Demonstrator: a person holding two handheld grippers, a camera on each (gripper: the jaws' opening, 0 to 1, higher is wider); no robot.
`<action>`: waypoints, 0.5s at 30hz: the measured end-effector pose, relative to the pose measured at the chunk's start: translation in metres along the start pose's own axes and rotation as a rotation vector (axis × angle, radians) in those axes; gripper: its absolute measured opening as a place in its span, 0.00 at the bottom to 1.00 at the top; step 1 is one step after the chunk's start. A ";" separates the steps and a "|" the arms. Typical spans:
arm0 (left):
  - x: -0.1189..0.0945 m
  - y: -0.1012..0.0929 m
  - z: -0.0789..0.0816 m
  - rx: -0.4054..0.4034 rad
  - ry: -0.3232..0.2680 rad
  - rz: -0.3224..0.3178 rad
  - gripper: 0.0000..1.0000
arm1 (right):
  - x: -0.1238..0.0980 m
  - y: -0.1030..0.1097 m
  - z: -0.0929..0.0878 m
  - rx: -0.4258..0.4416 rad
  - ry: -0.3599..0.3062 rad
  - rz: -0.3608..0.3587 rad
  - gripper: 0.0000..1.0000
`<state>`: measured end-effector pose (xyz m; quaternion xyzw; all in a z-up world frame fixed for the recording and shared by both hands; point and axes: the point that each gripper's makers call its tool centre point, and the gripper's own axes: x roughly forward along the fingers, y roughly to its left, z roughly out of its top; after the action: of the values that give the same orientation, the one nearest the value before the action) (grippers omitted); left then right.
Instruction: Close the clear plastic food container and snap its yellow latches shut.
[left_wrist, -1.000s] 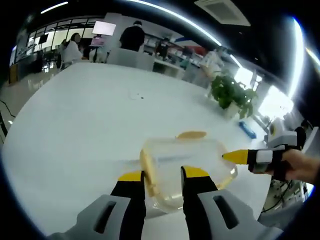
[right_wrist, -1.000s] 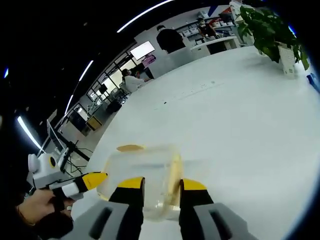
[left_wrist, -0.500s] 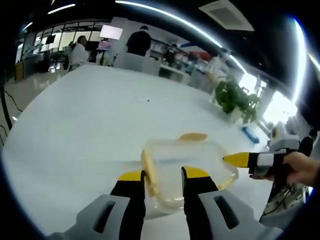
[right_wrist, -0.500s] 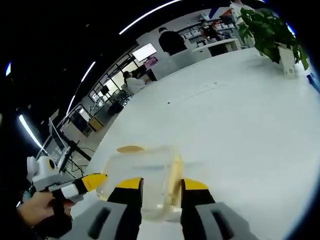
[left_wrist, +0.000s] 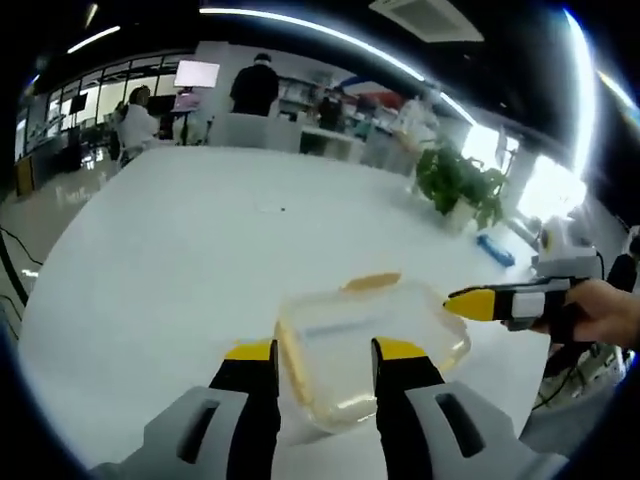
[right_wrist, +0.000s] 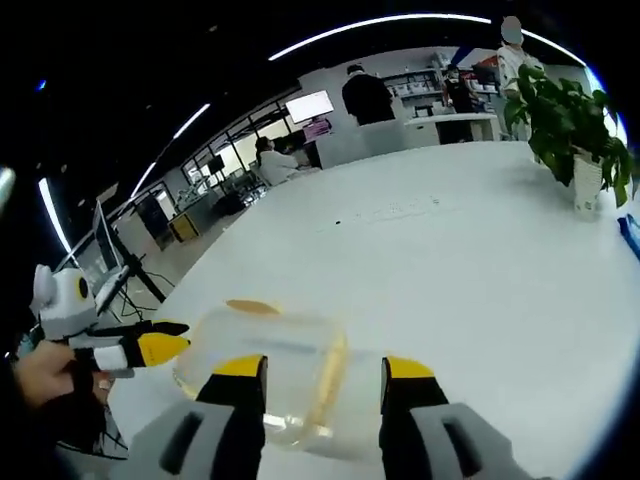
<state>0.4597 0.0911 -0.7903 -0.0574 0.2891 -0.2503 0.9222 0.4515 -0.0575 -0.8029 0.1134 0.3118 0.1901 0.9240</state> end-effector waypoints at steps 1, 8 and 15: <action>0.000 -0.001 0.002 0.026 0.003 0.001 0.35 | 0.000 0.002 0.002 -0.025 -0.007 0.006 0.44; 0.001 -0.016 0.009 0.101 -0.006 -0.054 0.36 | 0.001 0.025 0.010 -0.092 -0.036 0.087 0.44; 0.002 -0.031 0.009 0.140 -0.006 -0.100 0.33 | 0.005 0.041 0.008 -0.144 -0.033 0.144 0.43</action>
<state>0.4529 0.0626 -0.7763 -0.0079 0.2650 -0.3157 0.9111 0.4486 -0.0190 -0.7861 0.0718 0.2732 0.2761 0.9187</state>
